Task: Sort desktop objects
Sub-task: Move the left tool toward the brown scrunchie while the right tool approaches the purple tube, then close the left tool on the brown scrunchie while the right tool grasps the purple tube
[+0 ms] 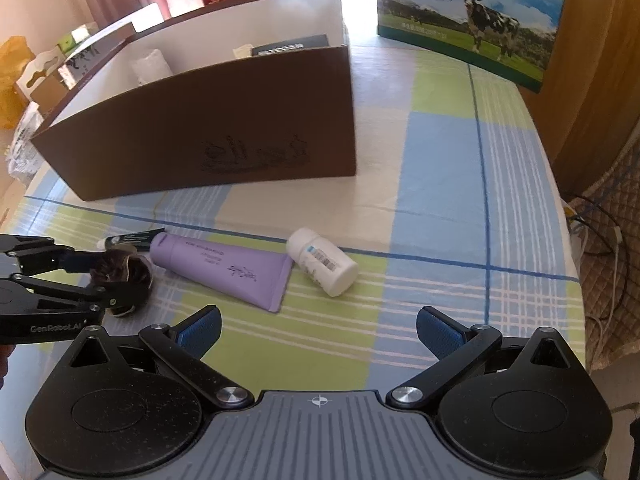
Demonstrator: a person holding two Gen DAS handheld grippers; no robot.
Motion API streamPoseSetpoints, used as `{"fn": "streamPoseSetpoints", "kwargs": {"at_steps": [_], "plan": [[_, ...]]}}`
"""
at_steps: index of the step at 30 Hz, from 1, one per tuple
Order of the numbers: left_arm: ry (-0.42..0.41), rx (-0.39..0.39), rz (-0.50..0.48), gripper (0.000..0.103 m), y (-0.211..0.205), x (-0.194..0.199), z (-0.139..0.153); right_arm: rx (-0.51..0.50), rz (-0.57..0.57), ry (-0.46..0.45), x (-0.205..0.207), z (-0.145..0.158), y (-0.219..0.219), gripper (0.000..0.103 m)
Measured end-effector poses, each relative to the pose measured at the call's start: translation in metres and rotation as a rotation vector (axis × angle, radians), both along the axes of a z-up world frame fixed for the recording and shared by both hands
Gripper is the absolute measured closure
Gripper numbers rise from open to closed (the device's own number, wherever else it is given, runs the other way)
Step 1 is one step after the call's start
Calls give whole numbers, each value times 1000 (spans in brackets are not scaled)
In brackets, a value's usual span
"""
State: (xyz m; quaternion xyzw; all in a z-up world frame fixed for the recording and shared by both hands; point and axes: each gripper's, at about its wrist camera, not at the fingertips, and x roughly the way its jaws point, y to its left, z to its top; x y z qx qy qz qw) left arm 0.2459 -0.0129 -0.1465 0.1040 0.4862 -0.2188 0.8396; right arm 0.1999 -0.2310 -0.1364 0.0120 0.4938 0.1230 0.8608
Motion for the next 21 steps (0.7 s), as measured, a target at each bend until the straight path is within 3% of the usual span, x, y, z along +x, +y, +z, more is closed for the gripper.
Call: {"fn": "streamPoseSetpoints", "kwargs": {"at_steps": [8,14,18,20,21], "plan": [[4,11,48,66,31,-10,8,25,88,-16,-3,2,20,2],[36,46,170,68,70,-12,8,25,254,-90,-4,2,48,2],[49,48,243,68,95,-11,8,-48,367,-155,3,-6,72,3],[51,40,267,68,104,-10,9,-77,418,-171,7,-11,83,7],[53,34,279,68,109,-10,9,-86,439,-174,11,-14,86,16]]}}
